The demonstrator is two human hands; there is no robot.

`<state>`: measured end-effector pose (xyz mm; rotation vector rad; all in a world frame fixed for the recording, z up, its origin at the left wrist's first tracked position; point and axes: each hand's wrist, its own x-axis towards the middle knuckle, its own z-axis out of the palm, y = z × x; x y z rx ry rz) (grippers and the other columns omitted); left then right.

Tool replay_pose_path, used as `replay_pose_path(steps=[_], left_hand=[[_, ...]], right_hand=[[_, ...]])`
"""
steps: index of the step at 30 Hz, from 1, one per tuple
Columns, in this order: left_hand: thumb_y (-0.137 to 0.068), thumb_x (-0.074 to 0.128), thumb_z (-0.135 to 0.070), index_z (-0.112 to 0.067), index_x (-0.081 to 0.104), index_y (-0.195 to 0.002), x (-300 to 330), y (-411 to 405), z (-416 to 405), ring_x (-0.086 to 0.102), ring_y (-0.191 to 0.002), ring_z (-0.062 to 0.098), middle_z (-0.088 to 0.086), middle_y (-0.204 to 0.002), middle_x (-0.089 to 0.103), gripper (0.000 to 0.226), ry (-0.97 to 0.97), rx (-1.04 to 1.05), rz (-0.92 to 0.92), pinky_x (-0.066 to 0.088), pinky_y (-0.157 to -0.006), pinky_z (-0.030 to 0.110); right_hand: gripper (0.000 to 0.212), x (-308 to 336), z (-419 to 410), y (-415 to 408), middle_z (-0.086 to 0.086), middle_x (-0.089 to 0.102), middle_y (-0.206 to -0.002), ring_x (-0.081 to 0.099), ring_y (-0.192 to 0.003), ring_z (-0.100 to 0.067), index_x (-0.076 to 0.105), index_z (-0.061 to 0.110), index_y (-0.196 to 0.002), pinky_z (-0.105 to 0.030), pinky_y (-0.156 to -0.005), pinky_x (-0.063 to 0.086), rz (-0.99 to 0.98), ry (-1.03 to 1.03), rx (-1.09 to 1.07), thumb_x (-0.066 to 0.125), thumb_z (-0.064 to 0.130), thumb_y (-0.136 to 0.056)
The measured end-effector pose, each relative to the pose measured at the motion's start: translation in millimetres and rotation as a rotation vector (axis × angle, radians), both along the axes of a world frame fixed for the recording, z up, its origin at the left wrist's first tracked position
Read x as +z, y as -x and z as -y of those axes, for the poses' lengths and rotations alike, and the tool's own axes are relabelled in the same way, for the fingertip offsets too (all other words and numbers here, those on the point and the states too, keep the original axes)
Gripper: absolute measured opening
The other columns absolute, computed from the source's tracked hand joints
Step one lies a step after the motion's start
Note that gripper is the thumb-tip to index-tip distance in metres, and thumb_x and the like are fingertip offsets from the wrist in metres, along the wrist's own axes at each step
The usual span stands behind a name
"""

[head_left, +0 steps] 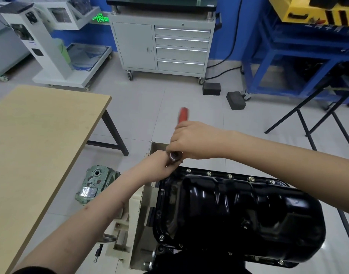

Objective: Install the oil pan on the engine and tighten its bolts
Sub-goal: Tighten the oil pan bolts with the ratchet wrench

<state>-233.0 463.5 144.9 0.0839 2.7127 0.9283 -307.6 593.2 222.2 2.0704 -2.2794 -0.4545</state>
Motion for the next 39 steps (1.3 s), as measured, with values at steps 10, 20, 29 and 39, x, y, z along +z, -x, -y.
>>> replay_pose_path(steps=[10,20,29,39], left_hand=[[-0.096,0.043,-0.020,-0.010,0.047,-0.066,1.0,-2.2,-0.2,0.040,-0.057,0.026,0.010,-0.058,0.048,0.031,0.084,-0.025,-0.084,0.025,-0.055,0.031],[-0.094,0.046,-0.017,-0.021,0.034,-0.056,2.7,-1.1,1.4,0.041,-0.058,0.025,0.016,-0.060,0.053,0.039,0.099,0.018,-0.083,0.022,-0.052,0.029],[-0.092,0.051,-0.027,-0.017,0.041,-0.055,1.8,-0.3,3.9,0.041,-0.047,0.009,-0.005,-0.047,0.040,0.039,0.058,0.032,-0.053,0.029,-0.046,0.020],[-0.096,0.041,-0.025,0.000,0.056,-0.087,1.9,-2.7,1.9,0.052,-0.068,0.033,0.016,-0.072,0.059,0.031,0.060,-0.034,-0.028,0.042,-0.063,0.041]], right_hand=[[0.023,1.0,-2.0,4.1,0.003,0.060,-0.107,0.054,-0.103,-0.021,0.052,0.021,-0.115,-0.029,-0.090,0.035,0.065,-0.006,-0.036,0.044,0.028,-0.094],[0.032,2.1,2.8,-1.0,-0.002,0.062,-0.101,0.057,-0.094,-0.024,0.054,0.016,-0.108,-0.031,-0.080,0.039,0.102,-0.031,-0.161,0.045,0.043,-0.093],[0.037,2.3,2.1,-1.5,0.000,0.064,-0.090,0.060,-0.085,-0.025,0.059,0.018,-0.101,-0.032,-0.077,0.044,0.101,-0.021,-0.155,0.045,0.051,-0.090],[0.023,1.9,2.6,-3.0,0.003,0.058,-0.108,0.052,-0.106,-0.020,0.053,0.019,-0.113,-0.029,-0.092,0.035,0.054,-0.022,0.023,0.044,0.022,-0.093]])
